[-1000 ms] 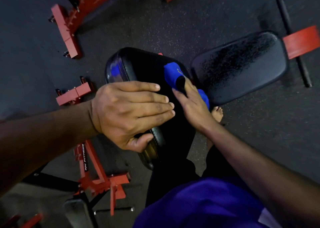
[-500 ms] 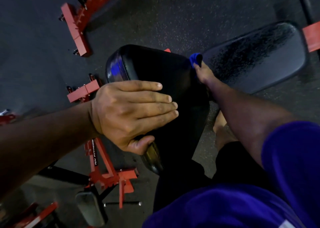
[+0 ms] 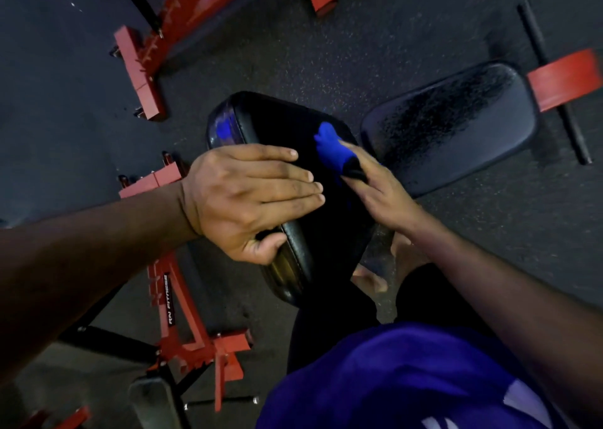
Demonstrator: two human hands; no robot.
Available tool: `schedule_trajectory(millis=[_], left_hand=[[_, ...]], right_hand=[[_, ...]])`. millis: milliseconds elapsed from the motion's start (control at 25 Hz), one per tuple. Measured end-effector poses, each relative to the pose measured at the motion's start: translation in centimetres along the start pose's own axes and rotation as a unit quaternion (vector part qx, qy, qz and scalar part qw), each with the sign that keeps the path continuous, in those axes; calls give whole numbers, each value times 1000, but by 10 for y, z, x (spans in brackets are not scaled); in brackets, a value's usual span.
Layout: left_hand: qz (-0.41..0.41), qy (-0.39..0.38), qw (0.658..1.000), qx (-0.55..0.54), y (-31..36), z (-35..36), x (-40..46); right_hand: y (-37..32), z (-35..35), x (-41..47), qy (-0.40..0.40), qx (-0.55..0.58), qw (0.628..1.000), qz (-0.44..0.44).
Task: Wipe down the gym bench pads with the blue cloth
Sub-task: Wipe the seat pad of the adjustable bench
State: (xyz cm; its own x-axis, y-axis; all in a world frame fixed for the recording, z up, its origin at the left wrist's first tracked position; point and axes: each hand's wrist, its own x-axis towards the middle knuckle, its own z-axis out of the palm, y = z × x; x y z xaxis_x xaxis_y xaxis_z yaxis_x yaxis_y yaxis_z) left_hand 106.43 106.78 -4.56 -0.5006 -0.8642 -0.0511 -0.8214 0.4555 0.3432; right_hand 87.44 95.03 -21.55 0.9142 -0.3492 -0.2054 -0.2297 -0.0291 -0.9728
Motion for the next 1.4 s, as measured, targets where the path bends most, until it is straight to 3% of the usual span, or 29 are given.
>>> schedule_trajectory(millis=[160,320,680,800,1120,1400], left_hand=[[-14,2,1000,25,5,-6,0],[-6,26,998,54,7,-11,1],[-139,-29,980,139,38,-21,5],[-230,-89,958,145,52,-22,12],[-495,-98,859,87,105,-6,48],[-513,-145,831,157,144,11,68]], right_hand=[[22,-32,-34,-36,-12,994,101],[19,-48,-64,-9,-23,985,170],[-27,-73,-162,-90,-215,960,157],[-37,-84,-200,-91,-264,950,141],[-39,-101,-269,-24,-269,947,176],[-48,-124,-221,-44,-265,950,157]])
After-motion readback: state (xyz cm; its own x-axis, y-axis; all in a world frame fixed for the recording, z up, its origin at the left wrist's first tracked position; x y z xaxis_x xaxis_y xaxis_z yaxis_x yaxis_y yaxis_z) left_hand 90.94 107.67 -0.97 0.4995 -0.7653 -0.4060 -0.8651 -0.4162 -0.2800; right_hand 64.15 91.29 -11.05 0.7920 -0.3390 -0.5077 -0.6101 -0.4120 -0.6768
